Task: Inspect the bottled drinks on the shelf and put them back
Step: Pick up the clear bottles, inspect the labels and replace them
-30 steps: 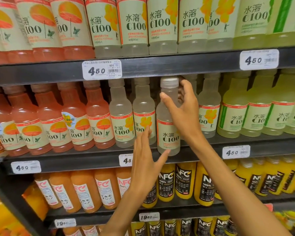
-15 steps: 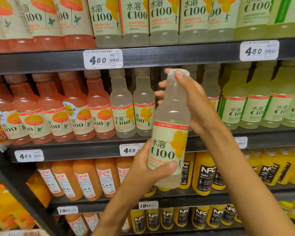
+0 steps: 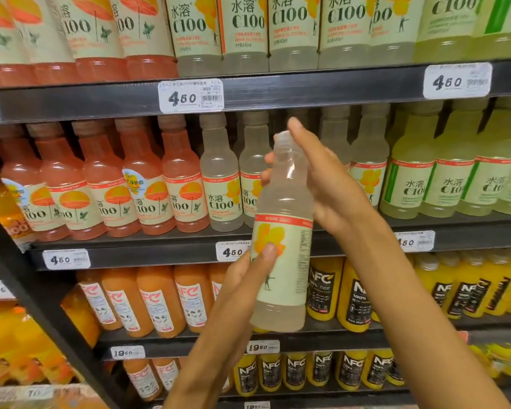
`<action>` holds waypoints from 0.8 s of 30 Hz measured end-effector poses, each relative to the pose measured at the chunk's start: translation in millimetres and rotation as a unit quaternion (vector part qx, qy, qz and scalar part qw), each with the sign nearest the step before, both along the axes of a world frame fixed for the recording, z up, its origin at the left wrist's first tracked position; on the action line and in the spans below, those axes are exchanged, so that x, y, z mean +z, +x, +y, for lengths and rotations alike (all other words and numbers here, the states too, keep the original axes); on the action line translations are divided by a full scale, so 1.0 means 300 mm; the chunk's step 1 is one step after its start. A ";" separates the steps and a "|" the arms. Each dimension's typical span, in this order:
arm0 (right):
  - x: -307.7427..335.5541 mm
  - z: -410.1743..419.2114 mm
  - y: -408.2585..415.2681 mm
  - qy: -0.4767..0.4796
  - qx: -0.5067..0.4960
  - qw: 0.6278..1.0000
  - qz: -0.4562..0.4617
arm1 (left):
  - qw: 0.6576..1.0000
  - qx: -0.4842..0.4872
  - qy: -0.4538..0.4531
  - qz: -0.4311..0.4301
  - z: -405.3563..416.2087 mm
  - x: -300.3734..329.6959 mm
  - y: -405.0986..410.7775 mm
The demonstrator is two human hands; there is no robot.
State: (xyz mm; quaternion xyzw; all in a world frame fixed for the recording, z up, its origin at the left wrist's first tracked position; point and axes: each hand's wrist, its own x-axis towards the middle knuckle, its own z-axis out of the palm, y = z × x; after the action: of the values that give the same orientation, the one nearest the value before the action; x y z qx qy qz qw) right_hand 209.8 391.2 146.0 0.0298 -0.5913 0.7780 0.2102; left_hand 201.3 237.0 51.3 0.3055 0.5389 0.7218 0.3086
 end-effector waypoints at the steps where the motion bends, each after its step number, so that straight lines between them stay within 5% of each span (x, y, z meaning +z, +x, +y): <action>1: -0.005 0.005 0.000 -0.037 0.043 0.998 -0.010 | 0.997 -0.045 0.032 -0.048 -0.006 0.004 0.005; 6: -0.033 0.008 -0.026 -0.211 0.150 0.966 -0.020 | 0.940 -0.208 0.142 -0.229 -0.005 0.020 0.037; 12: -0.010 0.028 -0.021 -0.111 0.042 0.991 -0.063 | 0.980 -0.130 0.078 -0.126 -0.003 -0.003 0.003; 16: -0.014 0.031 -0.027 -0.052 -0.019 0.995 -0.081 | 0.978 -0.119 0.073 -0.157 0.003 -0.005 0.002; 19: -0.034 0.028 -0.028 -0.059 0.019 0.995 -0.072 | 0.934 -0.195 0.125 -0.273 0.002 0.007 0.013; 21: -0.053 0.017 -0.033 -0.143 0.079 0.986 -0.039 | 0.888 -0.258 0.158 -0.346 -0.003 0.024 0.018; 24: -0.076 0.002 -0.059 -0.241 0.138 0.961 -0.020 | 0.866 -0.270 0.177 -0.382 -0.001 0.021 0.019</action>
State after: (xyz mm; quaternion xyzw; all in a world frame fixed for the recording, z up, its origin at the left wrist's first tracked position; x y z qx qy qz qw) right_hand 192.1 391.9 123.1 0.0437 -0.3808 0.9192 0.0902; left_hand 207.1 236.7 57.6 0.1886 0.1387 0.7536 0.6143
